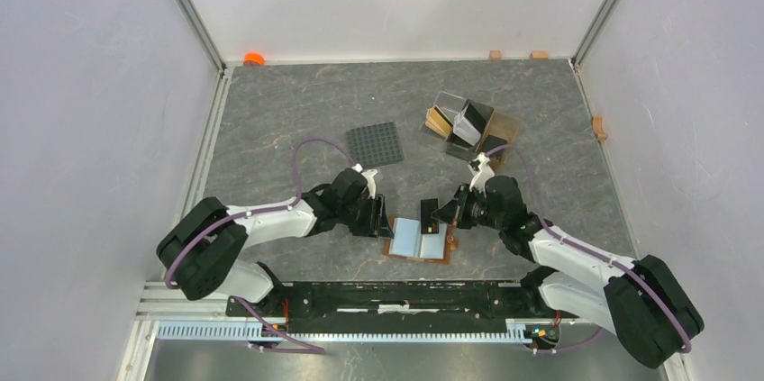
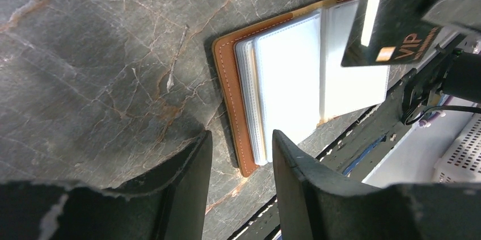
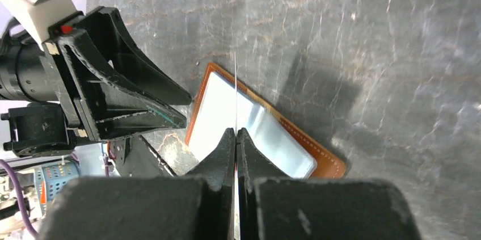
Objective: Put the credit cards into the card holder
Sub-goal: Insert the credit card into the card holder.
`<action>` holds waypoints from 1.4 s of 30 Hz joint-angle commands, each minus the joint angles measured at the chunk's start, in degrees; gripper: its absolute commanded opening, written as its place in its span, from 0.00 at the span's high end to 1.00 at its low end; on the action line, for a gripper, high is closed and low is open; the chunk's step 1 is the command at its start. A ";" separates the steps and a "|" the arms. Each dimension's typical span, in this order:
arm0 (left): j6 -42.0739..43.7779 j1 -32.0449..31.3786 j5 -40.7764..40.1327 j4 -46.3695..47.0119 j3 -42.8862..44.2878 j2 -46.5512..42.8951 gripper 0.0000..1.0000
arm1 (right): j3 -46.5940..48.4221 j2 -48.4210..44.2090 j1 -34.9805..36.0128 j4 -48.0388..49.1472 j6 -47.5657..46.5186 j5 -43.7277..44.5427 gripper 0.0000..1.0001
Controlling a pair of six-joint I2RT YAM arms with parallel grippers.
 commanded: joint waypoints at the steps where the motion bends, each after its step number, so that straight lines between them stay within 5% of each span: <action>1: 0.78 -0.07 -1.41 -4.02 3.26 -1.44 0.49 | 4.19 -0.29 -4.50 -5.26 -8.98 -7.04 1.00; 6: -2.24 -0.07 -2.53 -3.98 3.08 -3.26 0.49 | 5.46 -1.25 -7.42 -8.18 -10.87 -9.45 1.00; 14: -6.82 -0.75 -5.75 -2.71 -1.05 -9.07 0.50 | -9.71 -9.10 -7.39 5.86 2.48 -15.25 1.00; 26: -9.40 -6.14 -8.20 3.53 -1.59 -5.22 0.49 | -20.35 -10.80 -4.41 17.83 12.12 -15.90 1.00; 42: -7.19 -6.31 -8.45 5.76 -1.65 -3.33 0.49 | -22.83 -8.32 -4.41 11.79 10.07 -11.85 1.00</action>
